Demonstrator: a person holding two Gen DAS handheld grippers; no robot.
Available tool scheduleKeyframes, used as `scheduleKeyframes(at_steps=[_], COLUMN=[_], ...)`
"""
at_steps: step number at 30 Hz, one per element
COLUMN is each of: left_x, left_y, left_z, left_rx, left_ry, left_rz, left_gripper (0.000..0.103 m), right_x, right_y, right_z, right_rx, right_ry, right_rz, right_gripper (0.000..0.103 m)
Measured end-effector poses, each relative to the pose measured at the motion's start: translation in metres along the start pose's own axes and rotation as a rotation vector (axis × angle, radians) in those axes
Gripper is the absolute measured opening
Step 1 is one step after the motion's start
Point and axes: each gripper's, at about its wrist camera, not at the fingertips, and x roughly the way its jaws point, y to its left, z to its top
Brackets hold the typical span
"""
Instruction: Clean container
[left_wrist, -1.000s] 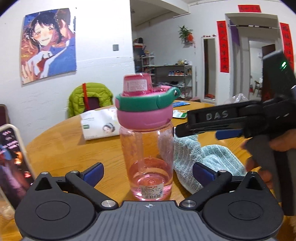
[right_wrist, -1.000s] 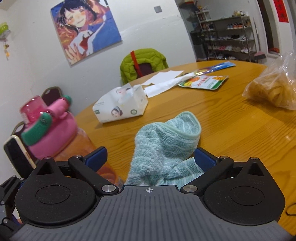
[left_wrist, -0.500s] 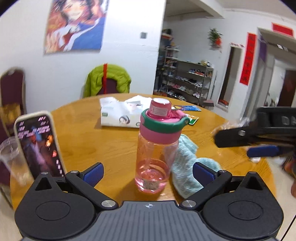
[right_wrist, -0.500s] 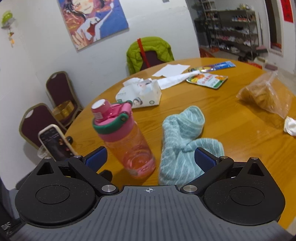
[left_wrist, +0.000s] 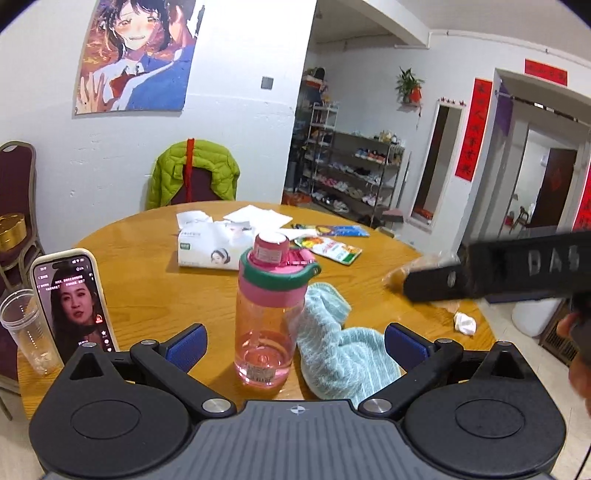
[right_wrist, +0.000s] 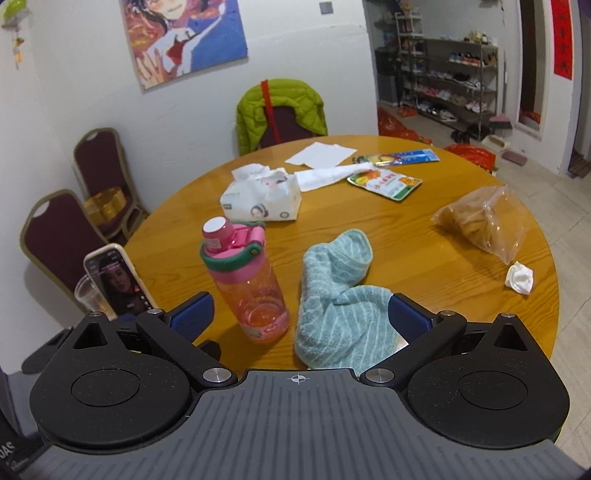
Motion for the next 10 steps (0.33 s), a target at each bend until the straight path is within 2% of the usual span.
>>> scheduleKeyframes(at_steps=[4,10], left_x=[0.0005,0.0085], left_y=[0.0029,0.0003], left_z=[0.0002,-0.0026], left_rx=[-0.019,-0.013], left_ry=[-0.015,0.013], left_rz=[-0.004,-0.017], left_gripper=[0.102,0.102], right_x=[0.0015,0.0074], right_y=[0.0022,0.0020], right_z=[-0.0039,-0.0086], right_rx=[-0.019,-0.024], right_ry=[0.006,0.020], right_rz=[0.004,0.003], right_gripper=[0.103,0.103])
